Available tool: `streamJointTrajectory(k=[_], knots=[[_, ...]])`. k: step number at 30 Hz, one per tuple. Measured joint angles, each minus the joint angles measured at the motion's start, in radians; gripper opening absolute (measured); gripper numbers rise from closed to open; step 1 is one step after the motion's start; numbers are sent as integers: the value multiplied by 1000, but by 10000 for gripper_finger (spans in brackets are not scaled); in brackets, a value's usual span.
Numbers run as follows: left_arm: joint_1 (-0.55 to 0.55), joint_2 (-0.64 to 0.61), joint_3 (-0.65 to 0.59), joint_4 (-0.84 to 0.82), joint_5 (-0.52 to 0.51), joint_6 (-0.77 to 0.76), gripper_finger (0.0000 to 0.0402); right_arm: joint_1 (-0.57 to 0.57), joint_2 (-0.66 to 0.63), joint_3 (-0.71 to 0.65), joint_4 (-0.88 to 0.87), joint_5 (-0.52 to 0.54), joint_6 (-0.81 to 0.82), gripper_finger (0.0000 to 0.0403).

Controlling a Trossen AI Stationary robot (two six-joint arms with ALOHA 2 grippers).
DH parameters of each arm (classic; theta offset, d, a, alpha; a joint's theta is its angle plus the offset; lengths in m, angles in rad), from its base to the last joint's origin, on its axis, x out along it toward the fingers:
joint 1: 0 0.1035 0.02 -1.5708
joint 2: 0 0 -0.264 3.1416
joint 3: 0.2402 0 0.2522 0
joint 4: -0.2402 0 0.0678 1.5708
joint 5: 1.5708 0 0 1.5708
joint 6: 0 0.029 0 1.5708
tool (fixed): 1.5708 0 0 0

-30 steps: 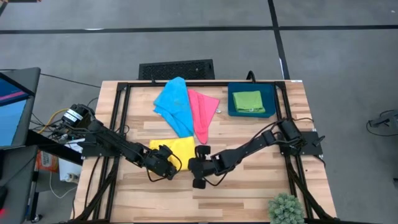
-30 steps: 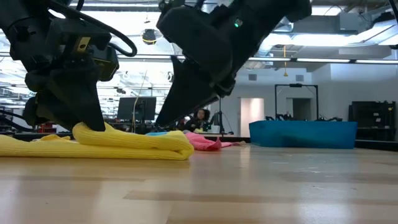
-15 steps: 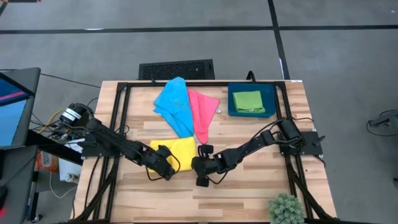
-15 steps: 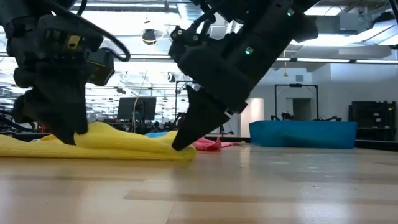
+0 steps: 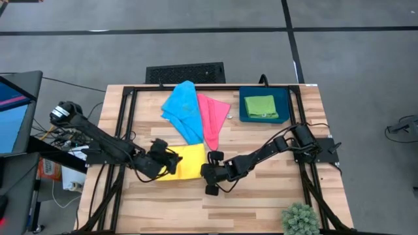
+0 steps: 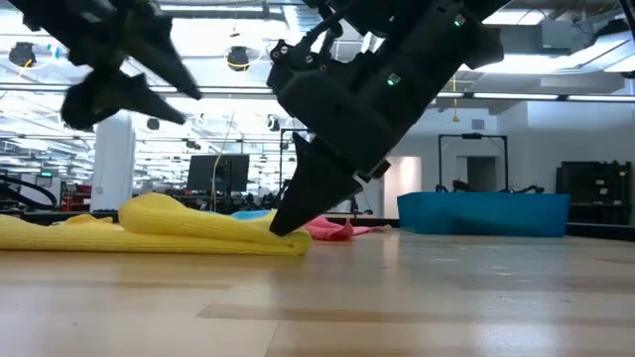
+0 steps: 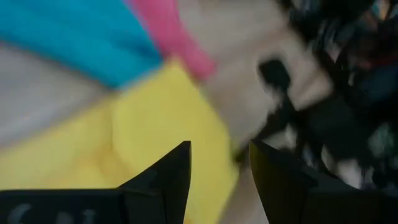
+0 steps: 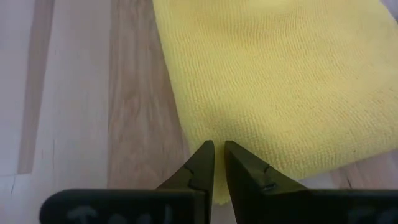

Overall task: Fold microfiber towels
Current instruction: Fold the yellow towel

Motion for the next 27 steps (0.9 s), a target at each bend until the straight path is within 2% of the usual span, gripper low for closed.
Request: streamJointTrajectory(k=[2, 8, 12, 16, 23, 27], knots=[[26, 24, 0, 2, -35, 33, 145, 0, 0, 0, -2, 0, 0, 63], [91, 192, -1, 140, 159, 180, 92, -1, 0, 0, -6, 0, 0, 63], [112, 290, -2, 64, 190, 95, 46, -3, 0, 0, -10, 0, 0, 63], [122, 346, -3, 40, 211, 94, 8, -3, 0, 0, -17, -1, 0, 63], [133, 369, -2, 52, 238, 114, 10, -1, -6, 0, 4, 0, -16, 63], [132, 361, -2, 54, 237, 116, 11, -1, -39, 9, 138, 0, -70, 63]])
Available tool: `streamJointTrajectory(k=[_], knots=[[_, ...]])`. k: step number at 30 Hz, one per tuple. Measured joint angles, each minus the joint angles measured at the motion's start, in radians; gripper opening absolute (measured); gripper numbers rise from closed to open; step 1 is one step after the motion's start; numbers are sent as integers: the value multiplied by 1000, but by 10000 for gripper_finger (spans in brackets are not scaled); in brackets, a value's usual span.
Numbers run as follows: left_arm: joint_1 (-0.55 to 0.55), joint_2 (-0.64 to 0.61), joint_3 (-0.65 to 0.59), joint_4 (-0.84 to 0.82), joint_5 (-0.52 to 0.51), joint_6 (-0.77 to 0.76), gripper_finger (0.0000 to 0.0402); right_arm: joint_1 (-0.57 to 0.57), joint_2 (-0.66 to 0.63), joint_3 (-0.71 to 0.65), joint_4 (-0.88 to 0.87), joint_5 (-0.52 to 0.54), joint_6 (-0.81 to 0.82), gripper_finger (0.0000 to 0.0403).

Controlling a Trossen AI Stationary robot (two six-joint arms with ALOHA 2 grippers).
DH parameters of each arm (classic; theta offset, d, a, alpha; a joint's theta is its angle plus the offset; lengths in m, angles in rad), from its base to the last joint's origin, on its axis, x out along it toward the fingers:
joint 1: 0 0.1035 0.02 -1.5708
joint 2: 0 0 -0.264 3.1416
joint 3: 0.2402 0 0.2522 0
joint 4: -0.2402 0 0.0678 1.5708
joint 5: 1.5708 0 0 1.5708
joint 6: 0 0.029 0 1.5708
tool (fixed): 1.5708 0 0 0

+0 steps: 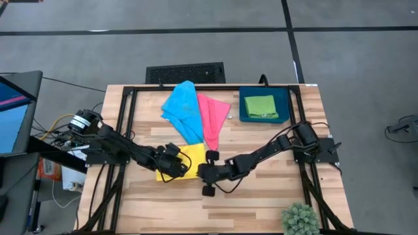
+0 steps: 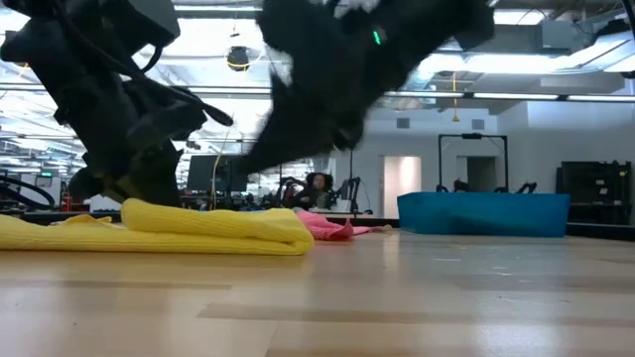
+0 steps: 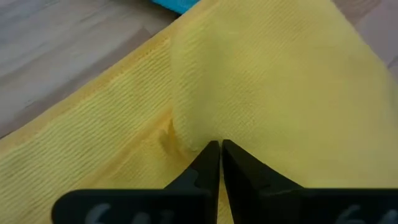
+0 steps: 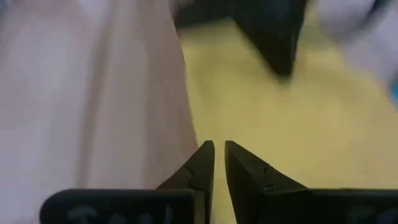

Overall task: Fold microfiber towels
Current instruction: Fold the yellow towel

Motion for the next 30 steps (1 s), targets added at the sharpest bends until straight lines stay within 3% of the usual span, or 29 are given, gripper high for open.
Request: streamJointTrajectory(k=[4, 11, 15, 24, 30], knots=[[0, 0, 0, 3, 6, -2, 12, 0, 18, 0, 173, -6, -14, 63], [1, -51, 0, 7, 5, -4, 12, -17, 77, -2, 238, -12, 15, 63], [1, -136, 0, -1, 0, 29, 12, -21, 102, -2, 316, -24, 9, 63], [-10, -381, 0, -180, -16, -4, 2, -32, 105, -2, 434, -18, -73, 63], [-43, -512, 0, -238, -31, -6, 0, -40, 216, 29, 526, -34, -36, 63]])
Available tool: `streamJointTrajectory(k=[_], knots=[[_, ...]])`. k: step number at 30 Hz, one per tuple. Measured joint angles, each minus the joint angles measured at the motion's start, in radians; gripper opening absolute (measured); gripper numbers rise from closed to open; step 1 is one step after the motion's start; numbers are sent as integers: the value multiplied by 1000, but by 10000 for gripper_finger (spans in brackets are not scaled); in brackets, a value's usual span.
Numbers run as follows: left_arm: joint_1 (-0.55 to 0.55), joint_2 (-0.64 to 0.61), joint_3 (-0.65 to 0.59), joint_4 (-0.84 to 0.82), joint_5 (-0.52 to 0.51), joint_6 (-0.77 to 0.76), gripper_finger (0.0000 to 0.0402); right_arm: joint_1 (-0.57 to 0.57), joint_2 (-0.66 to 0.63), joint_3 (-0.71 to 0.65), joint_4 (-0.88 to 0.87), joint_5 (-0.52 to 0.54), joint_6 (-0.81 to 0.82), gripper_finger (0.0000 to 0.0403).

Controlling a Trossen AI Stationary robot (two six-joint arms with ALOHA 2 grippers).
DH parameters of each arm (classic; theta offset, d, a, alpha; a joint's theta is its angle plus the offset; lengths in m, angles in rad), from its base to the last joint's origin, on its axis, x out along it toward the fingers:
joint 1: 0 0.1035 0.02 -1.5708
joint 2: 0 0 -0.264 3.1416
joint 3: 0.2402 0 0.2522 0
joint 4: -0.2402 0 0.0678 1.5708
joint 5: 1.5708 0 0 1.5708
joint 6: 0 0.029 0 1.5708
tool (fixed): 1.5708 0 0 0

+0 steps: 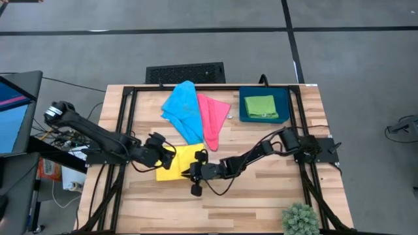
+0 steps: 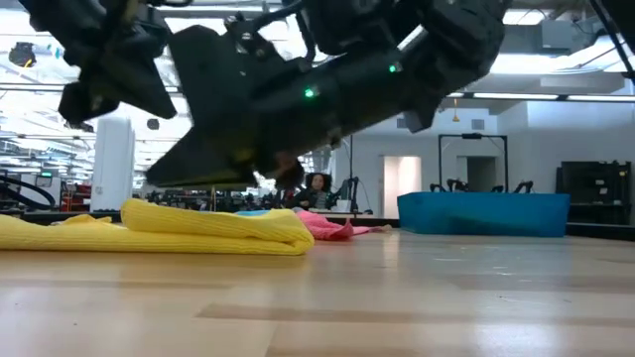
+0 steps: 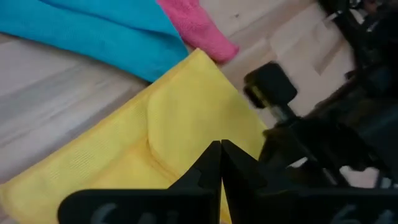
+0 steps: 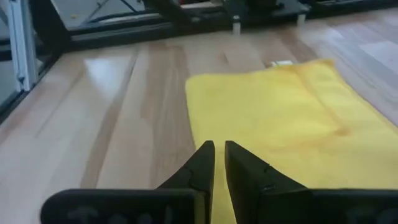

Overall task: Fold microfiber towels
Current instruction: Fold the yellow towel

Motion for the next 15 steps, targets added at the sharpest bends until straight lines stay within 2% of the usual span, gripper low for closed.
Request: streamJointTrajectory(k=[7, 15], knots=[[-57, -73, 0, -130, -1, -79, 0, 6, 74, 99, -44, -3, -37, 63], [-156, -75, 0, -242, -22, -218, 0, -12, 118, 106, -91, -23, 7, 63]])
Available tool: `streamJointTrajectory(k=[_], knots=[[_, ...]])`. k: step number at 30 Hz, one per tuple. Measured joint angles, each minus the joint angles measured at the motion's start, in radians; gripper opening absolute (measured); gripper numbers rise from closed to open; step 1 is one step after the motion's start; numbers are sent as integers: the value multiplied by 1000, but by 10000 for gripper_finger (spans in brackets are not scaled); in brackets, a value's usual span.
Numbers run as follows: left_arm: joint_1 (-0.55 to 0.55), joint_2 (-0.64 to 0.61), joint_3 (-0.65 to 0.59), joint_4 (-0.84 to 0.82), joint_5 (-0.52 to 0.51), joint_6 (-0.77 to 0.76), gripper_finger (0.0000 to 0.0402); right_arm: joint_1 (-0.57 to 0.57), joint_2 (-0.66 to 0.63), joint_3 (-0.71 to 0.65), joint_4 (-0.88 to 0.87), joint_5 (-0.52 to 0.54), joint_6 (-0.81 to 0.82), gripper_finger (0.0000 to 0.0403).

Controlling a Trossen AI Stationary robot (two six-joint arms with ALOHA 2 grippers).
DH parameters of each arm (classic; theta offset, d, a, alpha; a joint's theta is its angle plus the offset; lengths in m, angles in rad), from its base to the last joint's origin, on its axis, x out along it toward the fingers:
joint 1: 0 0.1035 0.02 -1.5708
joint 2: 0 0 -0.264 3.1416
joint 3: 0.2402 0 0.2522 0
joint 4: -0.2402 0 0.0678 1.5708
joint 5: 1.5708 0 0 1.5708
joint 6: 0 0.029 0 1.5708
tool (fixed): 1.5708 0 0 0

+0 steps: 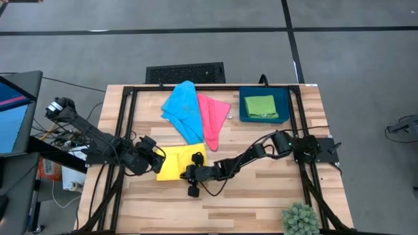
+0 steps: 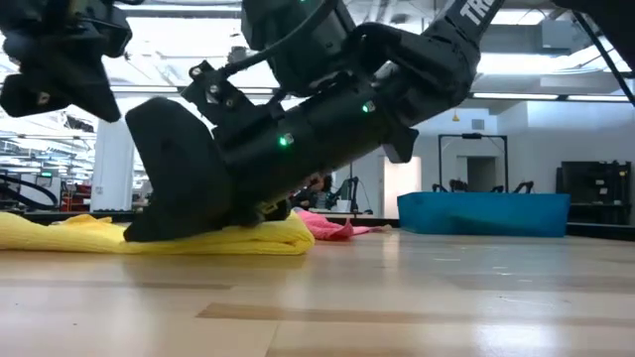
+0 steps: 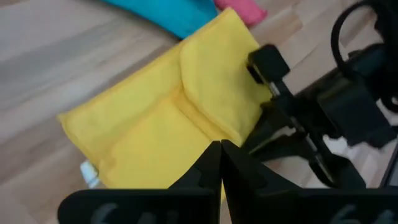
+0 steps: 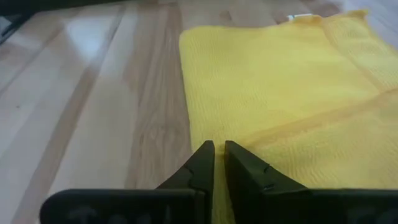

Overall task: Fold microfiber towels
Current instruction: Fold the yellow towel

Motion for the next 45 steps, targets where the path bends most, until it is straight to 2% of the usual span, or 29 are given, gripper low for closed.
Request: streamJointTrajectory(k=[3, 7, 12, 16, 19, 21, 25, 29, 33, 41, 45], knots=[[-30, -2, 0, -10, 20, -26, 0, 0, -16, -2, -9, -1, -10, 63], [-87, -1, 0, -7, 68, -98, 0, -1, -126, -1, -16, -4, -15, 63], [-194, 57, 0, -5, 91, -264, 18, 6, -282, 0, -172, 22, -22, 63], [-242, 141, 0, -7, 30, -421, 70, 24, -383, 1, -399, 108, 14, 63], [-247, 214, 0, -2, -25, -551, 128, 25, -421, -1, -571, 114, 94, 63], [-247, 268, 0, 18, -14, -606, 169, 25, -439, -1, -661, 113, 148, 63], [-255, 354, 0, 81, 30, -747, 239, 37, -455, -1, -749, 117, 184, 63], [-280, 390, 0, 146, 35, -840, 281, 57, -455, -1, -745, 116, 187, 63], [-291, 447, 0, 142, 53, -938, 292, 61, -455, -1, -745, 116, 187, 63], [-234, 520, 4, 175, 25, -946, 292, 67, -455, -1, -763, 116, 178, 63], [-231, 535, 3, 180, 20, -947, 267, 65, -455, -13, -751, 117, 172, 63]])
